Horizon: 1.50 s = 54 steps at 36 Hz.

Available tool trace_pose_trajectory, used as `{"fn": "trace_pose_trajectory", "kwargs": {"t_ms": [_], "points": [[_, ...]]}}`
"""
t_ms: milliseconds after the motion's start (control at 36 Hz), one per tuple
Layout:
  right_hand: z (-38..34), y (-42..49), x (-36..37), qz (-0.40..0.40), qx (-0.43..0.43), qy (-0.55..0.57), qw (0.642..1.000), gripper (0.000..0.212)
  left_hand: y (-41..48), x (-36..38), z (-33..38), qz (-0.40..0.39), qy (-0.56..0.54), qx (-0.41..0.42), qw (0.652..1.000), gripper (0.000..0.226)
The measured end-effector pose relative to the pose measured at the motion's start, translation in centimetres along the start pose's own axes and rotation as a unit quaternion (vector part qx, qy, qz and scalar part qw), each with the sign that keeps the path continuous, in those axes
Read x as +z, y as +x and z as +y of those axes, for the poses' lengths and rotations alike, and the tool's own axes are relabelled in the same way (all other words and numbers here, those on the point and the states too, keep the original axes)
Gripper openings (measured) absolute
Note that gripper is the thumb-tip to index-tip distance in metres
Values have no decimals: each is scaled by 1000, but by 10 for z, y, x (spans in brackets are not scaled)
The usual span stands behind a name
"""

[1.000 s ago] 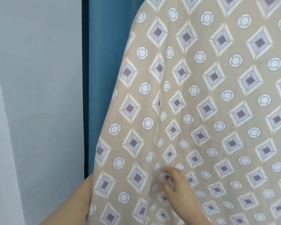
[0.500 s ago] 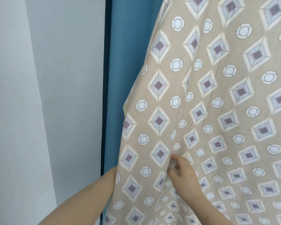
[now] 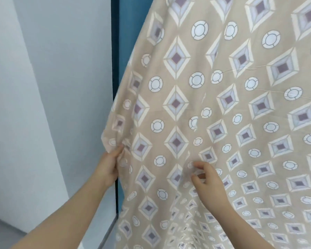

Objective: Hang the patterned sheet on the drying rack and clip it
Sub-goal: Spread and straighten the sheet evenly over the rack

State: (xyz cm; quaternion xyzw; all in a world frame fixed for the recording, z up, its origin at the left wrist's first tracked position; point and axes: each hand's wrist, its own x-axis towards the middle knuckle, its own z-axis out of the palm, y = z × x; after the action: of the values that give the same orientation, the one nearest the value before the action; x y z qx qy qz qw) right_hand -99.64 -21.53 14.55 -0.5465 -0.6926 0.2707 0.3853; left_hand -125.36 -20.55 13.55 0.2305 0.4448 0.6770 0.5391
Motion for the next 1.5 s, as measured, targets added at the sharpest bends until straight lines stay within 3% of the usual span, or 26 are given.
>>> {"fn": "trace_pose_trajectory", "kwargs": {"t_ms": [56,111,167,222,278,361,389,444,500,556,639,694,750,861,944,1056,1139,1222,1278,1306,1389,1444,1500], "points": [[0,-3,3,-6,4,3,1000,30,-13,-21,20,68,-46,101,991,13],[0,-6,8,-18,19,0,1000,29,-28,-47,38,40,36,144,988,16],[1,-10,15,-33,30,-15,999,30,-46,-63,39,-55,259,51,963,45],[0,-15,22,-46,33,-27,998,29,-59,-76,35,-92,420,-59,901,48],[2,-20,28,-59,35,-28,997,29,-61,-86,38,-6,404,10,915,35],[6,-29,36,-86,48,-34,995,29,-63,-86,45,210,273,138,929,15],[9,-33,38,-94,53,-36,994,29,-65,-85,45,208,261,138,933,18],[14,-40,42,-100,61,-42,992,31,-70,-87,34,119,315,67,939,37],[21,-46,45,-100,71,-41,992,33,-76,-92,17,7,420,-28,907,20],[29,-53,46,-100,88,-44,990,32,-75,-100,5,45,471,-14,881,4],[43,-63,48,-108,125,-40,985,30,-61,-111,2,207,370,78,902,7],[53,-70,48,-115,148,-36,982,30,-52,-114,0,240,307,88,917,20],[62,-79,47,-122,169,-37,977,31,-51,-113,-12,184,319,18,929,45],[79,-93,51,-137,202,-33,969,31,-60,-108,-52,53,421,-136,895,30],[88,-99,55,-154,225,-25,962,30,-54,-118,-79,107,418,-98,897,7],[100,-102,58,-161,238,-25,958,24,-40,-124,-83,230,369,18,900,28],[103,-102,60,-158,248,-21,955,22,-23,-129,-60,300,219,73,926,33],[105,-101,62,-163,254,-14,953,23,-12,-129,-41,271,55,83,957,25],[106,-101,63,-167,254,-13,952,23,-15,-123,-44,205,73,35,975,28],[106,-101,64,-169,254,-15,952,23,-19,-122,-52,172,124,-17,977,39],[106,-103,67,-171,255,-17,952,23,-43,-119,-86,94,299,-227,922,81],[107,-104,70,-175,260,-15,950,21,-57,-118,-108,42,305,-344,887,82],[107,-105,74,-177,264,-15,948,19,-64,-113,-124,-1,278,-414,867,69]]}}
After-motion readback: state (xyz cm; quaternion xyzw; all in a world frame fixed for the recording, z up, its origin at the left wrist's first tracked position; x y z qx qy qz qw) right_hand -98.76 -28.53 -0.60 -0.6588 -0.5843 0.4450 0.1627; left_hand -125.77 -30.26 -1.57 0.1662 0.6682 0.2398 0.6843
